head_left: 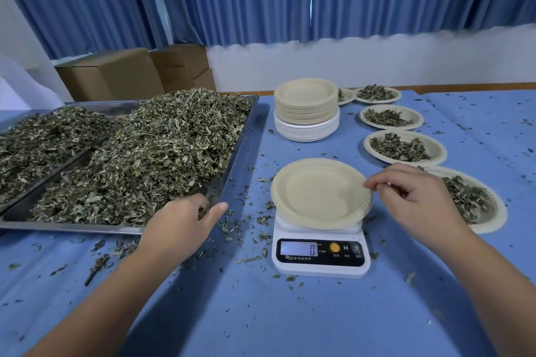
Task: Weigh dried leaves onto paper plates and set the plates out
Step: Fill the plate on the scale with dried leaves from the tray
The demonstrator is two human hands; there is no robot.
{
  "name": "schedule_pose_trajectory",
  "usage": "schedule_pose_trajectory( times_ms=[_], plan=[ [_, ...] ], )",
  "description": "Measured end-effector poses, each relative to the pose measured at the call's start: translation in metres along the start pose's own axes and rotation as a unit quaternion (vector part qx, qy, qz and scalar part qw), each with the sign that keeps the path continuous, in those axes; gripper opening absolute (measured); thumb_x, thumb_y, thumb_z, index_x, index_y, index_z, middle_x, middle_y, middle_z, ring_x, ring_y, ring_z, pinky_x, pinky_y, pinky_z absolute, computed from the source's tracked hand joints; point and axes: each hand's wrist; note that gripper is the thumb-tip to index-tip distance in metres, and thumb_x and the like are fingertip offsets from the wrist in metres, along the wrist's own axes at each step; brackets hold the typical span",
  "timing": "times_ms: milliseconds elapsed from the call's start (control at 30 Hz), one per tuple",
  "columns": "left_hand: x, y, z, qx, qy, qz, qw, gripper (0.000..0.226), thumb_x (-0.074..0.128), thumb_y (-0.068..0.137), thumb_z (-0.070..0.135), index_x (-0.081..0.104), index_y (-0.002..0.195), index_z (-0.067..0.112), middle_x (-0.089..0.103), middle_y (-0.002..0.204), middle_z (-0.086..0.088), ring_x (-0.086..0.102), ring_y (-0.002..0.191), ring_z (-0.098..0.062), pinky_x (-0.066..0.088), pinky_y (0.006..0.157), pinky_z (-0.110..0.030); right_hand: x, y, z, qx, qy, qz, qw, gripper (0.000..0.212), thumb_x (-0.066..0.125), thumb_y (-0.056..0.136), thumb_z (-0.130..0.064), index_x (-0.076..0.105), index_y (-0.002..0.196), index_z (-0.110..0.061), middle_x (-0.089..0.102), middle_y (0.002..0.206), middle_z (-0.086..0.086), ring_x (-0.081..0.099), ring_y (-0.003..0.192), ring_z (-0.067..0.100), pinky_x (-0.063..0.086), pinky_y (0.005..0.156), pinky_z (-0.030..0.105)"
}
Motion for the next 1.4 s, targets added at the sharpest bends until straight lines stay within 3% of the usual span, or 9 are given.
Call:
schedule_pose_trajectory(
  times_ms=[67, 233, 400, 567, 667, 833, 1100, 1267, 1400],
  plan=[
    [-0.001, 0.004, -0.003, -0.012, -0.023, 0.0, 1.0, 0.065, 0.035, 0.08, 0.072, 0.056, 0.084, 0.011, 0.048, 0.053, 0.001, 0.044, 0.043, -0.014, 0.029, 0.044, -0.026, 0.0, 0.0, -0.001, -0.003, -0.002, 0.0, 1.0, 0.03, 0.058, 0.084, 0.006, 0.074, 0.077, -0.019, 0.066, 0.079, -0.004, 0.051, 0.062, 0.018, 0.035, 0.056, 0.008],
    [-0.007, 0.016, -0.009, -0.032, -0.07, -0.02, 0.997, 0.059, 0.052, 0.091, 0.056, 0.059, 0.129, 0.012, 0.046, 0.049, 0.008, 0.041, 0.027, -0.003, 0.022, 0.029, -0.011, 0.0, -0.002, 0.0, -0.008, -0.009, 0.0, 1.0, 0.03, 0.059, 0.084, 0.006, 0.074, 0.078, -0.018, 0.066, 0.078, -0.005, 0.051, 0.061, 0.016, 0.036, 0.057, 0.009],
    [-0.02, 0.03, -0.014, -0.027, -0.099, -0.022, 0.994, 0.053, 0.052, 0.093, 0.051, 0.059, 0.127, 0.011, 0.053, 0.041, 0.0, 0.039, 0.028, -0.003, 0.028, 0.029, -0.017, 0.0, -0.002, 0.0, -0.013, -0.012, 0.001, 1.0, 0.031, 0.059, 0.082, 0.007, 0.074, 0.076, -0.019, 0.065, 0.076, -0.003, 0.049, 0.059, 0.013, 0.035, 0.056, 0.009],
    [-0.044, 0.044, -0.004, -0.013, -0.135, 0.026, 0.99, 0.056, 0.051, 0.093, 0.05, 0.055, 0.132, 0.01, 0.04, 0.034, 0.005, 0.026, 0.025, -0.004, 0.025, 0.029, -0.017, 0.0, -0.001, 0.001, -0.02, -0.016, 0.002, 1.0, 0.032, 0.059, 0.082, 0.008, 0.074, 0.076, -0.019, 0.065, 0.077, -0.005, 0.051, 0.061, 0.015, 0.036, 0.056, 0.01],
    [-0.061, 0.049, 0.016, 0.015, -0.173, 0.065, 0.983, 0.045, 0.051, 0.094, 0.049, 0.064, 0.118, 0.012, 0.041, 0.031, 0.006, 0.032, 0.025, -0.004, 0.023, 0.029, -0.012, 0.001, 0.0, 0.002, -0.025, -0.016, 0.001, 1.0, 0.033, 0.059, 0.081, 0.008, 0.074, 0.076, -0.021, 0.065, 0.077, -0.006, 0.052, 0.06, 0.015, 0.036, 0.056, 0.01],
    [-0.076, 0.049, 0.07, 0.073, -0.25, 0.096, 0.961, 0.033, 0.052, 0.095, 0.046, 0.066, 0.08, 0.019, 0.057, 0.05, 0.002, 0.039, 0.035, -0.003, 0.029, 0.036, -0.014, 0.002, 0.0, 0.003, -0.026, -0.018, 0.001, 0.999, 0.032, 0.059, 0.081, 0.007, 0.074, 0.076, -0.02, 0.065, 0.077, -0.006, 0.051, 0.058, 0.013, 0.035, 0.055, 0.008],
    [-0.03, 0.038, 0.152, 0.162, -0.352, 0.015, 0.922, 0.027, 0.056, 0.092, 0.048, 0.061, 0.074, 0.029, 0.06, 0.056, 0.025, 0.053, 0.052, 0.011, 0.036, 0.047, -0.007, -0.002, 0.001, 0.008, -0.017, -0.016, 0.016, 1.0, 0.036, 0.06, 0.081, 0.007, 0.071, 0.074, -0.027, 0.063, 0.081, -0.012, 0.053, 0.064, 0.008, 0.036, 0.059, 0.005],
    [0.001, 0.038, 0.158, 0.21, -0.318, -0.092, 0.92, 0.034, 0.049, 0.093, 0.055, 0.06, 0.107, 0.026, 0.058, 0.081, 0.018, 0.054, 0.066, 0.008, 0.038, 0.061, -0.017, -0.003, 0.002, 0.012, -0.024, -0.031, 0.019, 0.999, 0.036, 0.061, 0.081, 0.007, 0.071, 0.075, -0.026, 0.061, 0.085, -0.014, 0.054, 0.064, 0.009, 0.035, 0.059, 0.006],
    [0.008, 0.035, 0.152, 0.245, -0.283, -0.138, 0.917, 0.058, 0.035, 0.093, 0.063, 0.044, 0.138, 0.027, 0.056, 0.116, 0.015, 0.055, 0.104, -0.004, 0.04, 0.086, -0.024, -0.003, 0.003, 0.013, -0.034, -0.041, 0.012, 0.998, 0.03, 0.061, 0.081, 0.008, 0.073, 0.076, -0.02, 0.061, 0.084, -0.013, 0.053, 0.063, 0.007, 0.034, 0.057, 0.005]
  ],
)
Point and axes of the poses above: each hand's wrist, its own y-axis towards the middle knuckle, its own x-axis out of the palm, z = x × y
